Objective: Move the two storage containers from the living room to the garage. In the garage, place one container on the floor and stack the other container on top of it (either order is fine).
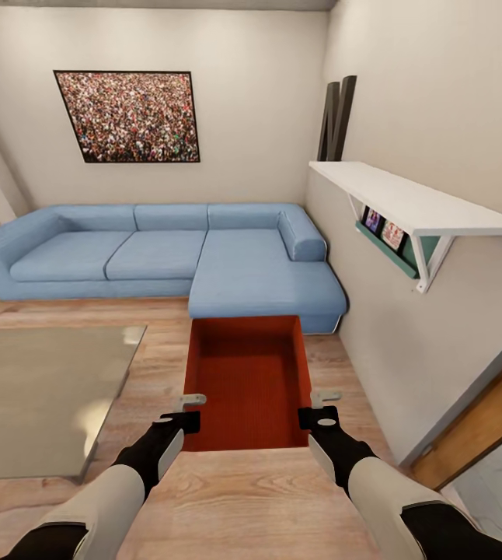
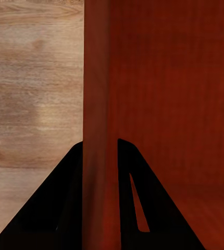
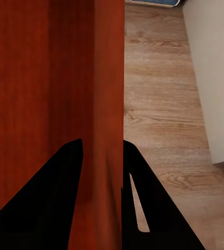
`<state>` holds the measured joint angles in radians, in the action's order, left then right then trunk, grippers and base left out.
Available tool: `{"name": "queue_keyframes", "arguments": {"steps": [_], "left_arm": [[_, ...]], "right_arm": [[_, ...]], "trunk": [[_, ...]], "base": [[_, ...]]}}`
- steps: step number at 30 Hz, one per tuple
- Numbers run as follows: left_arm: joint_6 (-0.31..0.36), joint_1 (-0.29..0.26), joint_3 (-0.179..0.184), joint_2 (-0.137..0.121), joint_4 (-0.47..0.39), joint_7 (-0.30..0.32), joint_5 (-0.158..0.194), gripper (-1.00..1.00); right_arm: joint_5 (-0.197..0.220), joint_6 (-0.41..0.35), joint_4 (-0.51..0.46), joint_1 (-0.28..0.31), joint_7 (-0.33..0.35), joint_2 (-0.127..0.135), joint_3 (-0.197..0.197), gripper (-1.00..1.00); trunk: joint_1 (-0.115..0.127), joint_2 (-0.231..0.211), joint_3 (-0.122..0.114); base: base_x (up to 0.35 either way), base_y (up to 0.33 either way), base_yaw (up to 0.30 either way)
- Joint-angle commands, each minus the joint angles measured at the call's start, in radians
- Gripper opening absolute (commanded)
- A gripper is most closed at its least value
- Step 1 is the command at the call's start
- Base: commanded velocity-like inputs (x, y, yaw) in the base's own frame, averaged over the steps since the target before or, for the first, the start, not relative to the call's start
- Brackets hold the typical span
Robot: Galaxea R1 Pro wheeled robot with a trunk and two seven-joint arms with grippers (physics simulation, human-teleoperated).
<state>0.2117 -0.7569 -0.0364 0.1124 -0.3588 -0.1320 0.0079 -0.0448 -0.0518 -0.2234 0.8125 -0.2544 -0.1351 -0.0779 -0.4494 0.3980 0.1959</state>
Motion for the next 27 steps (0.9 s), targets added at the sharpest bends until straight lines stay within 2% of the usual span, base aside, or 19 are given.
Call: {"name": "queue_keyframes", "arguments": {"steps": [1,27], "left_arm": [[-0.038,-0.001,0.007,0.000,-0.005,-0.005,0.003,-1.00],[-0.038,-0.001,0.007,0.000,-0.005,-0.005,0.003,-1.00]], "right_arm": [[0.014,-0.005,0.004,0.000,-0.003,0.009,-0.016,-1.00],[0.014,-0.005,0.004,0.000,-0.003,0.009,-0.016,-1.00]], "trunk": [[-0.001,0.002,0.000],[-0.001,0.002,-0.041]], "base": [[0.000,0.000,0.000],[0.000,0.000,0.000]]}}
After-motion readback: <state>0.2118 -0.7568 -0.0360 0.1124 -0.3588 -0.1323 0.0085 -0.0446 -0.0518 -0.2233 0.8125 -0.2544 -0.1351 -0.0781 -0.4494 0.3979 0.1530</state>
